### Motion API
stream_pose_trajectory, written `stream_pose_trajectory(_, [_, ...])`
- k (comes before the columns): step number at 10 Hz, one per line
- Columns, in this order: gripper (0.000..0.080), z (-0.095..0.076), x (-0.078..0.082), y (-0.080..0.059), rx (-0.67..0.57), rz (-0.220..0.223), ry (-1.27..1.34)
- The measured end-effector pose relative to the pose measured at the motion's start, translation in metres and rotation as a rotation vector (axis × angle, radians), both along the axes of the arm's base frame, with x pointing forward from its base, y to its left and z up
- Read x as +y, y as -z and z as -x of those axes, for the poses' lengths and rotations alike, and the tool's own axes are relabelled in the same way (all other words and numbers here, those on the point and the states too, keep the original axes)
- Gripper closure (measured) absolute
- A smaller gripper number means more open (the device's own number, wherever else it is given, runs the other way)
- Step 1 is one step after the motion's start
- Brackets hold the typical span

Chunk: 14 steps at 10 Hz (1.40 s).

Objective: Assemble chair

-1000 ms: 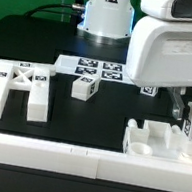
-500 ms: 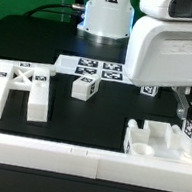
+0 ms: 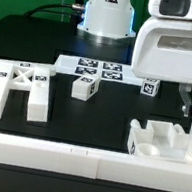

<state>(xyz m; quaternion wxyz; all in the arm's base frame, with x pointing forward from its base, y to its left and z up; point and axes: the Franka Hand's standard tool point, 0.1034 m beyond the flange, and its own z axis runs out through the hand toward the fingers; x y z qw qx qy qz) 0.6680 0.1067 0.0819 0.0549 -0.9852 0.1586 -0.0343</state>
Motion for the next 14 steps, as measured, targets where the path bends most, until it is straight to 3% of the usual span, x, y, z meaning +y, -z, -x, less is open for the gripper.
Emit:
stream_pose_trajectory(6, [0.0508, -0.0001, 0.0046, 0.0002, 0.044, -0.049, 0.43])
stream_pose_trajectory(7, [0.0327, 0.0, 0.0046, 0.0003, 0.042, -0.048, 0.408])
stream_pose_trajectory(8, [0.0327, 0.0, 0.0046, 0.0003, 0.038, -0.044, 0.37])
stream_pose_trajectory(9, [0.0197, 0.0, 0.0045, 0.0003, 0.032, -0.038, 0.314])
stream_pose_trajectory(14, [0.0151, -0.0003, 0.0034, 0.0002, -0.01, 0.002, -0.084])
